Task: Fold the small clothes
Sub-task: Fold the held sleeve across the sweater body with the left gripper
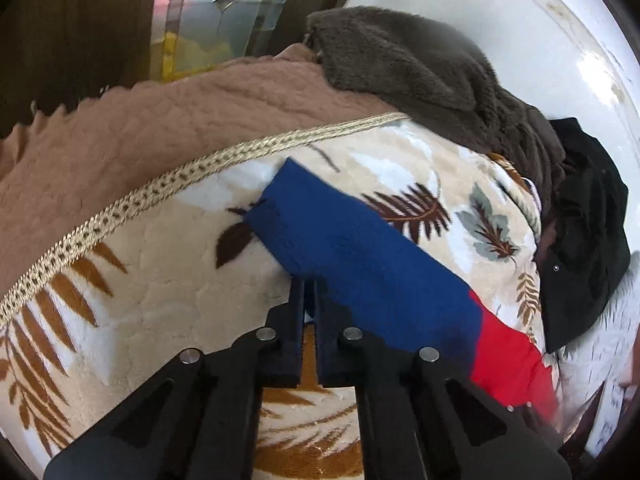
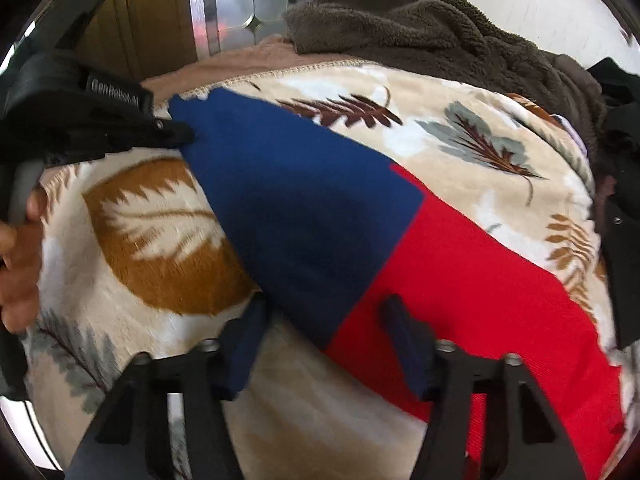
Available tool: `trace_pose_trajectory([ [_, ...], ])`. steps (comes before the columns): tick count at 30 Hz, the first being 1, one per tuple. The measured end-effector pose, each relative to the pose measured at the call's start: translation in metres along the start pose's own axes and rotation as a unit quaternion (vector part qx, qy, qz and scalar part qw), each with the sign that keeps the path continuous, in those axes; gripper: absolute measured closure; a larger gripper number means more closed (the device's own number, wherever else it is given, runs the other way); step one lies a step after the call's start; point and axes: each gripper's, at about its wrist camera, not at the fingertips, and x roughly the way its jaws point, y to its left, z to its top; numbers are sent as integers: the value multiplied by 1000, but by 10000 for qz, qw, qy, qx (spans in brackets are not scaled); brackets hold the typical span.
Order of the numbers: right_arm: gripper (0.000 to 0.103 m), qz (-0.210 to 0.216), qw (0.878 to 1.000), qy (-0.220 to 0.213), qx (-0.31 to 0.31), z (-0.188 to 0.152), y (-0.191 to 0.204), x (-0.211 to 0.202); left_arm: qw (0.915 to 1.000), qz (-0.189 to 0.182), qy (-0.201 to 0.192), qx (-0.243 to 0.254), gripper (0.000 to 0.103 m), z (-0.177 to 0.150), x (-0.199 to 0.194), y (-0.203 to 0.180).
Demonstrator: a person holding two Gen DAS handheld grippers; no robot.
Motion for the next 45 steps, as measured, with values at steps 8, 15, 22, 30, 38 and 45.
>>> trace_pose_trajectory([
  [8,98,234,9979,-421,441,-8,-17,-38,9973,-652,-336,-65,101,7,-30,-17],
  [15,98,489,9889,-801,1153,-31,-44,-75,9901,-1205,-498,511,103,-6,-64,-80],
  [22,98,774,9566,-1396,2439,-79,-103,-120,9711,-1848,-601,1387,103,-34,-108,-174],
  [30,91,852,9148,-1545,3633,-174,-159,-150,9361,-2450,-325,2501,103,-112,-130,-275],
  [38,62,482,8793,-1197,4585,-275,-218,-166,8948,-2233,6,3866,103,-229,-124,-339],
  [45,58,326,8715,-1534,4646,-304,-240,-195,8759,-2088,43,4350,103,-245,-165,-352],
])
